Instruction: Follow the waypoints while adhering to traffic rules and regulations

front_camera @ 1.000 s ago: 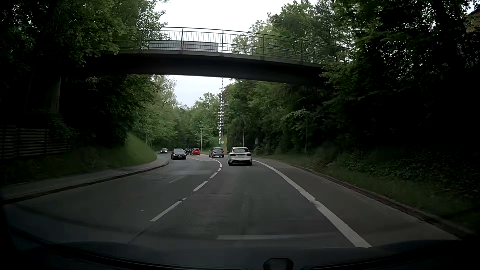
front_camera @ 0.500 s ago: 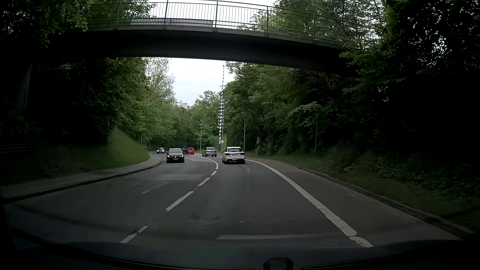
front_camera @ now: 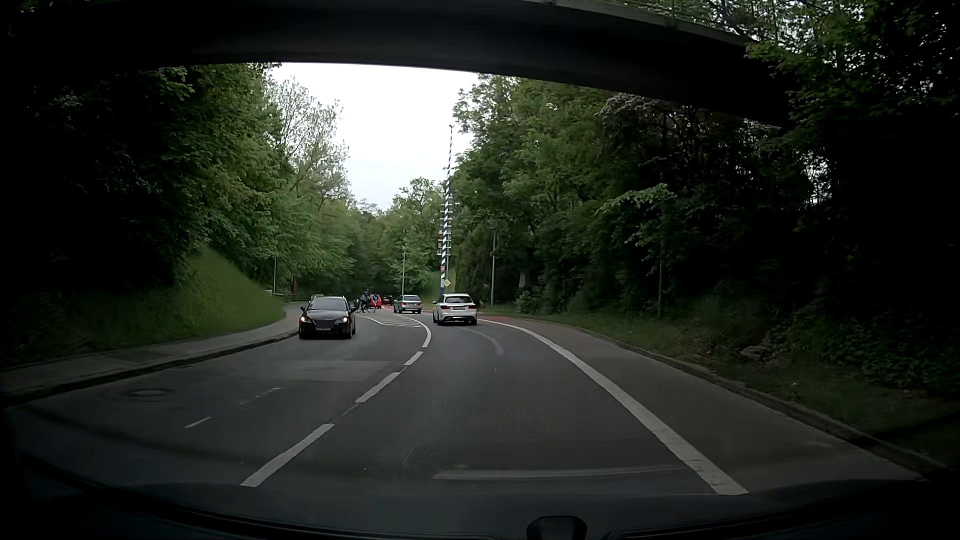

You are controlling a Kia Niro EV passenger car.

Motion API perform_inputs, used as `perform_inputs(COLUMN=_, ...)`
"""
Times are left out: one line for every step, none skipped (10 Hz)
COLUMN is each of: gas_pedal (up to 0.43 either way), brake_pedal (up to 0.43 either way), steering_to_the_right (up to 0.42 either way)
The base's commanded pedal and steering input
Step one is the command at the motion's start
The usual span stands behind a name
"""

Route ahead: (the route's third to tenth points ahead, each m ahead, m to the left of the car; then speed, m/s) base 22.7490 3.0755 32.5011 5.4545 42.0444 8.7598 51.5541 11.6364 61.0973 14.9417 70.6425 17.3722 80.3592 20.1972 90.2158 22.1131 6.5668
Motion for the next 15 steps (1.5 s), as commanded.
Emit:
perform_inputs(gas_pedal=0.0, brake_pedal=0.11, steering_to_the_right=-0.015)
perform_inputs(gas_pedal=0.0, brake_pedal=0.122, steering_to_the_right=-0.016)
perform_inputs(gas_pedal=0.0, brake_pedal=0.128, steering_to_the_right=-0.017)
perform_inputs(gas_pedal=0.0, brake_pedal=0.146, steering_to_the_right=-0.018)
perform_inputs(gas_pedal=0.0, brake_pedal=0.152, steering_to_the_right=-0.02)
perform_inputs(gas_pedal=0.0, brake_pedal=0.152, steering_to_the_right=-0.021)
perform_inputs(gas_pedal=0.0, brake_pedal=0.152, steering_to_the_right=-0.021)
perform_inputs(gas_pedal=0.0, brake_pedal=0.152, steering_to_the_right=-0.021)
perform_inputs(gas_pedal=0.0, brake_pedal=0.152, steering_to_the_right=-0.021)
perform_inputs(gas_pedal=0.0, brake_pedal=0.152, steering_to_the_right=-0.021)
perform_inputs(gas_pedal=0.0, brake_pedal=0.146, steering_to_the_right=-0.021)
perform_inputs(gas_pedal=0.0, brake_pedal=0.14, steering_to_the_right=-0.021)
perform_inputs(gas_pedal=0.0, brake_pedal=0.091, steering_to_the_right=-0.021)
perform_inputs(gas_pedal=0.0, brake_pedal=0.0, steering_to_the_right=-0.021)
perform_inputs(gas_pedal=0.0, brake_pedal=0.0, steering_to_the_right=-0.021)
